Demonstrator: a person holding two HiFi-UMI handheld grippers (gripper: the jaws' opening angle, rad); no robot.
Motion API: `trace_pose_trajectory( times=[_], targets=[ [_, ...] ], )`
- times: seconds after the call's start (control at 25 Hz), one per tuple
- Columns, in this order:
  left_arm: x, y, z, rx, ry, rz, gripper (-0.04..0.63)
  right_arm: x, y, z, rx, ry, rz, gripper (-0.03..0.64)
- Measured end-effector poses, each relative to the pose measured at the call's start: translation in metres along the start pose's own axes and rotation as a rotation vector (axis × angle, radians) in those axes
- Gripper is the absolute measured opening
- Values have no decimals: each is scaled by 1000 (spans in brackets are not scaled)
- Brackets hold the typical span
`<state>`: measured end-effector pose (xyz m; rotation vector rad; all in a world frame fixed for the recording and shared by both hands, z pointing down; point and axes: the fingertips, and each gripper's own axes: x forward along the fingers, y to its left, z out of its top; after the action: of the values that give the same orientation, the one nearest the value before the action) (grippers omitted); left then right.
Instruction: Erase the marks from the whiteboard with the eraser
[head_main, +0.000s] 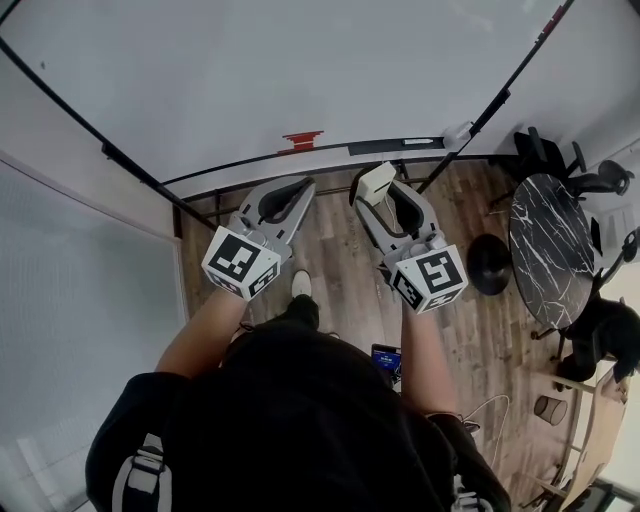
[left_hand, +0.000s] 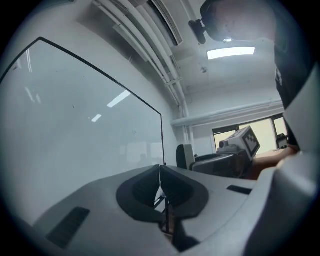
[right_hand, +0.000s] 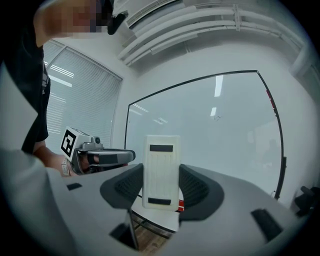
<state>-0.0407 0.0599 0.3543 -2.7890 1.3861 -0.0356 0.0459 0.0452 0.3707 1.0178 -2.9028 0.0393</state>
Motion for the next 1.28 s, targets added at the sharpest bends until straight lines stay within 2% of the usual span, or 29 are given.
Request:
trace_pose_trajectory(
  times=[0.4, 0.76, 1.04, 1.28],
  targets=[
    [72, 89, 18, 3, -23, -21, 6, 73, -91, 27, -12, 20, -127, 222],
    [116, 155, 31, 16, -36, -67, 6, 127, -140, 55, -41, 22, -235, 222],
    [147, 176, 42, 16, -51, -92, 5, 143, -173, 80, -77, -4, -318, 222],
    [178, 175, 49, 25, -65, -93, 6, 150, -212, 87, -78, -38, -332, 221]
  ],
)
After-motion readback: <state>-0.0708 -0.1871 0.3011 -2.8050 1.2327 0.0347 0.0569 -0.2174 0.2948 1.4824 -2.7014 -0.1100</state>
